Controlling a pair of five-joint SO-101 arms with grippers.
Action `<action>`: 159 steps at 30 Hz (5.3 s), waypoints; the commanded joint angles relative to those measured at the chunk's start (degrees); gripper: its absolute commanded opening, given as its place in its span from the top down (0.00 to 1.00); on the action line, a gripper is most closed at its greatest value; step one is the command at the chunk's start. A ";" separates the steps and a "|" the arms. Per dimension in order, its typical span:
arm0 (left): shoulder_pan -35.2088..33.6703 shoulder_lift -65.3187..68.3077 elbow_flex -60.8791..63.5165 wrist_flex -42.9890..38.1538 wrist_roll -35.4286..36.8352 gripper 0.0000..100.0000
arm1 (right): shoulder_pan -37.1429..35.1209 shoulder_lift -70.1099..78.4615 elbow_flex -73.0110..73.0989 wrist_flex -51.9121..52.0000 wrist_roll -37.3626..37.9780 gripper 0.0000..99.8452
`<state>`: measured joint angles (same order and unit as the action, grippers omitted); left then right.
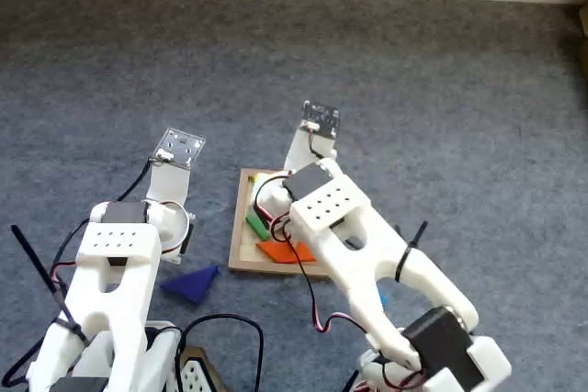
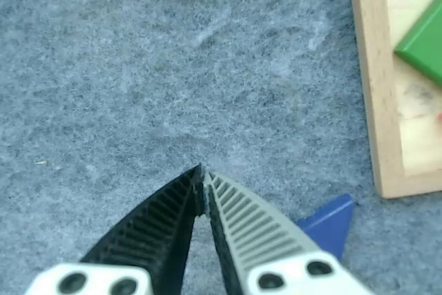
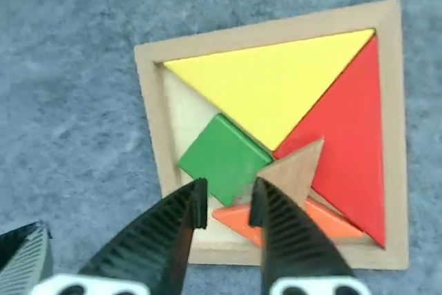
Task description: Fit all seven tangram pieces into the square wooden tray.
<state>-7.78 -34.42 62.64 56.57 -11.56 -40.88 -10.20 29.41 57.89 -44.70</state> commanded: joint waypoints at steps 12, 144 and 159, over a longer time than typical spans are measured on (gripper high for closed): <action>-0.31 -1.36 -0.75 -0.70 0.18 0.99 | 5.49 -4.53 5.14 7.25 14.07 1.00; -0.31 -1.36 -0.75 -0.70 0.18 0.99 | 10.24 -17.10 12.00 9.27 27.08 1.00; -0.31 -1.36 -1.01 -0.70 0.35 0.99 | 19.38 -26.59 21.76 22.20 32.26 0.96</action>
<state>-7.78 -34.42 62.64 56.57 -11.56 -22.59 -35.08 47.78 79.43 -13.23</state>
